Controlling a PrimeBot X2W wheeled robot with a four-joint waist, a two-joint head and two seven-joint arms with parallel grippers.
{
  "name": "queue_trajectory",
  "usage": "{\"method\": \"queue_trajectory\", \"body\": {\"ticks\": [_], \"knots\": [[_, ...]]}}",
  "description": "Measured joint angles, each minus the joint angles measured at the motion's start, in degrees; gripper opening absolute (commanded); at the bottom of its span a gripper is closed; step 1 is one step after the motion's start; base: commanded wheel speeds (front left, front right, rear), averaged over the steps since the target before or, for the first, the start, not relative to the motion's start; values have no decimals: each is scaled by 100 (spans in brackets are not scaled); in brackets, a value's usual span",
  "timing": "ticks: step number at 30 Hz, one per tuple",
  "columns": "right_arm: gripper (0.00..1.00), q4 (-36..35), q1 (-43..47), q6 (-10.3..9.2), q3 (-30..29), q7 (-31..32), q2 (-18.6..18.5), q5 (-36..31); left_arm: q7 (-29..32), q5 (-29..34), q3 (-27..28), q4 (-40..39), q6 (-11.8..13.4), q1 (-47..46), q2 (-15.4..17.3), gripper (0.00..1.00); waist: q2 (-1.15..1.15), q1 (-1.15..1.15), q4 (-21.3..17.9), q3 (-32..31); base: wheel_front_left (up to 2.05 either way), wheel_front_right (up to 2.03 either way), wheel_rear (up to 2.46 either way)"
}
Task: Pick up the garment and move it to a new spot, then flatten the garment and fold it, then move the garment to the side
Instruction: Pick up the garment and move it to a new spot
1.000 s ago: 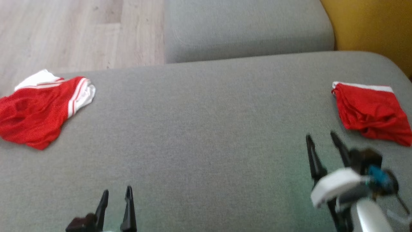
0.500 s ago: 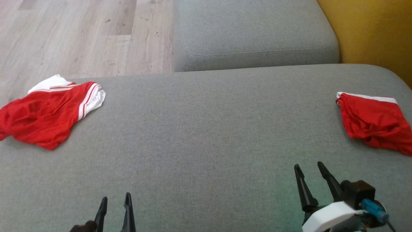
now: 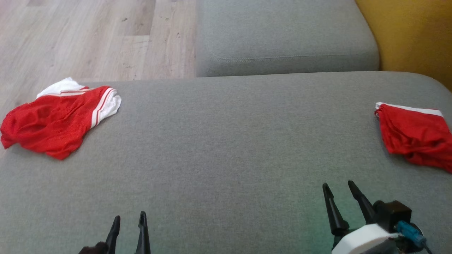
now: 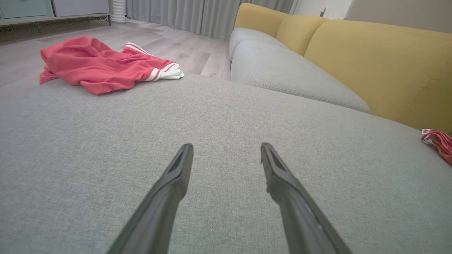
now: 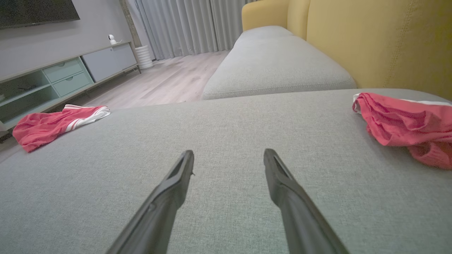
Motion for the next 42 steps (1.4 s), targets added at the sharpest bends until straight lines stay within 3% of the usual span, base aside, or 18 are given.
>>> {"method": "queue_trajectory", "body": {"ticks": [8,21,25,34,42], "knots": [[100,-30,68,0,-81,-54,0,18,7,66,-13,-14,3,-15,7,100,0,0,454,39,0,0,0],[100,100,77,0,279,-245,2,357,153,100,83,-387,126,-13,300,100,0,0,2143,53,0,0,0],[100,110,-60,0,559,-226,4,352,118,100,289,-558,259,13,342,100,0,0,2505,133,0,0,0],[100,147,-255,0,683,-191,4,328,51,99,442,-748,307,136,348,100,0,0,2670,308,0,0,0],[100,-344,-226,0,256,-168,5,63,110,78,688,-1083,196,-159,615,100,0,0,2699,470,0,0,0]]}}
